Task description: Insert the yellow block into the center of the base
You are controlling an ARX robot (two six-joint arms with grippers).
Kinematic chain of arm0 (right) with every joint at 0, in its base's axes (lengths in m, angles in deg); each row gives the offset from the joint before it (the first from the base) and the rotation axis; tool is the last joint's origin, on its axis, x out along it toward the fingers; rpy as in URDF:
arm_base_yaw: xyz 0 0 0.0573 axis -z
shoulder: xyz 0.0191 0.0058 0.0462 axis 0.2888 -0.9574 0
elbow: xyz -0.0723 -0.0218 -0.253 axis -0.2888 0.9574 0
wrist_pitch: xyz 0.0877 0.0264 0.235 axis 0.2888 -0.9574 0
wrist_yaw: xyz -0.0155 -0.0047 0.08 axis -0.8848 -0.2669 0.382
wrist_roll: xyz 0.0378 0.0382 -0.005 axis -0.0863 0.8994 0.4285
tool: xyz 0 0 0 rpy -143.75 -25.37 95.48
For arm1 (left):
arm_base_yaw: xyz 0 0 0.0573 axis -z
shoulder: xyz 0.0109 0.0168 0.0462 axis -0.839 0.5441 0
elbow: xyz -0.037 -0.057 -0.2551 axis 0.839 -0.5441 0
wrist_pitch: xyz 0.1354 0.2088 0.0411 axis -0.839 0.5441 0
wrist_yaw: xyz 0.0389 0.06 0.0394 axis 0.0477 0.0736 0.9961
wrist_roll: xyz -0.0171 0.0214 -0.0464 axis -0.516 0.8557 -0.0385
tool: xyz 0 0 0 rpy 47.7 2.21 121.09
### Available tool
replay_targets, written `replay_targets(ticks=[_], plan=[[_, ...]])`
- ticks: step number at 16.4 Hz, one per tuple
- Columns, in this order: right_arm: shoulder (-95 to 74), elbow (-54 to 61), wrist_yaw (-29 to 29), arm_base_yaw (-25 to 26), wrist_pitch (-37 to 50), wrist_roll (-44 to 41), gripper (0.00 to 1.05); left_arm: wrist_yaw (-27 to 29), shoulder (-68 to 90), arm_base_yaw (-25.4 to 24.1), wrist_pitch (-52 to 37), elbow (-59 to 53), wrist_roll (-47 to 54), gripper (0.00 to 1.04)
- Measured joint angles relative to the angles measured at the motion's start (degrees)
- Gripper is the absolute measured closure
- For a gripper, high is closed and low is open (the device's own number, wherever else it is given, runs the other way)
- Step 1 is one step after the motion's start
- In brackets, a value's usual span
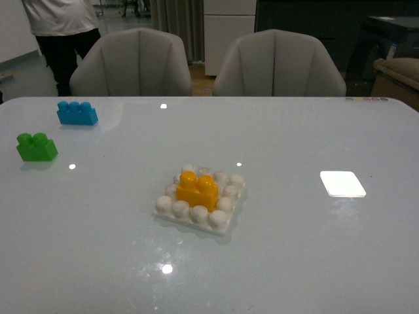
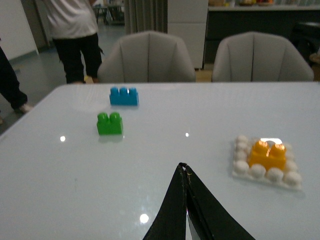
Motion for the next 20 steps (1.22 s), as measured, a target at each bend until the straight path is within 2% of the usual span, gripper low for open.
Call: replay_targets(ticks=[1,8,9,10,15,17,20], plan=[[0.00,0.00,0.00,0.00,0.00,-0.02,0.06,-0.02,-4.24,0.00,3.39,-0.02,0.00,1.03],[0.00,0.00,0.00,0.00,0.00,0.00,0.06,-0.02,-4.57,0.00,2.95,0.00,0.00,1.03],[0.00,0.00,0.00,0.00,0.00,0.00,0.06,0.00,-4.57,0.00,2.95,0.00,0.00,1.00],[0.00,0.00,0.00,0.00,0.00,-0.02,0.06,0.00,-4.57,0.00,2.95,0.00,0.00,0.91],[0.00,0.00,0.00,0.00,0.00,0.00,0.06,0.00,-4.57,0.00,2.95,0.00,0.00,0.27],[0.00,0.00,0.00,0.00,0.00,-0.02,0.06,0.00,-4.57,0.00,2.95,0.00,0.04,0.05],[0.00,0.00,0.00,0.00,0.00,0.00,0.06,-0.02,-4.57,0.00,2.95,0.00,0.04,0.07]])
